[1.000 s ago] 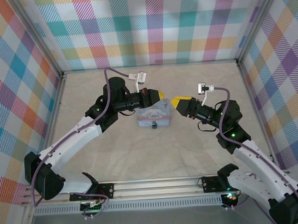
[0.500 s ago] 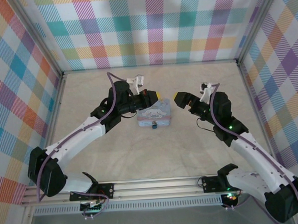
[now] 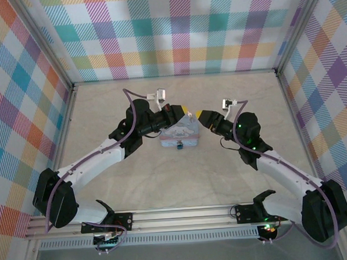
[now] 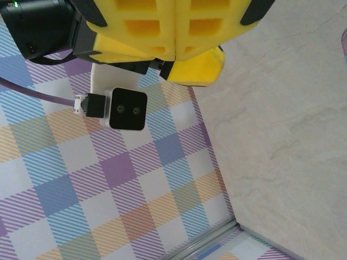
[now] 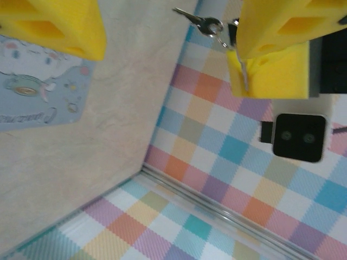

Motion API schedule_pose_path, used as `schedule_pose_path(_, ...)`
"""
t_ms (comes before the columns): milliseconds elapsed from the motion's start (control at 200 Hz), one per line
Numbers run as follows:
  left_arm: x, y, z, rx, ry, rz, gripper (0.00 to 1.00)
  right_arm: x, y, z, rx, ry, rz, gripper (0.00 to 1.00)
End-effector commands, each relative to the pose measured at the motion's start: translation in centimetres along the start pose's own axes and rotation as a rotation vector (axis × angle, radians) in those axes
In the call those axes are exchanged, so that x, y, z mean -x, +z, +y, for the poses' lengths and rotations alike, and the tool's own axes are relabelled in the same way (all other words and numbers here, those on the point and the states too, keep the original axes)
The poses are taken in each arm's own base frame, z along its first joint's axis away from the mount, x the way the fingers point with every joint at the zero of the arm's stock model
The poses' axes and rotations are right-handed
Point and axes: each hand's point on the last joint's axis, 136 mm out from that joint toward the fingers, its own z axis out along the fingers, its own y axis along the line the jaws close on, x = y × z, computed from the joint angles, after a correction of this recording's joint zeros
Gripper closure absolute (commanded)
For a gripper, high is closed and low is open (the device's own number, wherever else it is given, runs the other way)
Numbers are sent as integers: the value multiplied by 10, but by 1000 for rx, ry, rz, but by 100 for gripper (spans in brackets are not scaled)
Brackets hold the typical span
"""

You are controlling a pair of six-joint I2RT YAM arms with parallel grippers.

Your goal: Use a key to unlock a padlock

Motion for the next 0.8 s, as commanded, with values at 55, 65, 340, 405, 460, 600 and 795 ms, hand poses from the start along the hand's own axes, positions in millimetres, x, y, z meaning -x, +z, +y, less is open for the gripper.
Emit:
schedule_pose_path(55,4,-3,-19,-78,-1,-22,100,16,1,50,210,-40,-56,38)
schedule_pose_path(65,4,-3,-19,-79,-2,-22,100,16,2,50,210,-39,-54,39)
schedule_pose_path(340,4,0,-24,-98,-6,-20,100,13,12,60,244,-34,-25,52)
schedule_pose_path(405,4,0,-26,-101,-3,-20,100,13,13,64,252,-41,-24,56)
schedule_pose_path(460,4,1,-24,-97,-3,-21,100,13,13,68,262,-45,-20,59)
schedule_pose_path(600,3,2,-24,-98,-6,-18,100,12,15,70,265,-39,-10,63)
schedule_pose_path(795,3,2,-26,-101,-4,-21,100,8,20,67,256,-27,10,67)
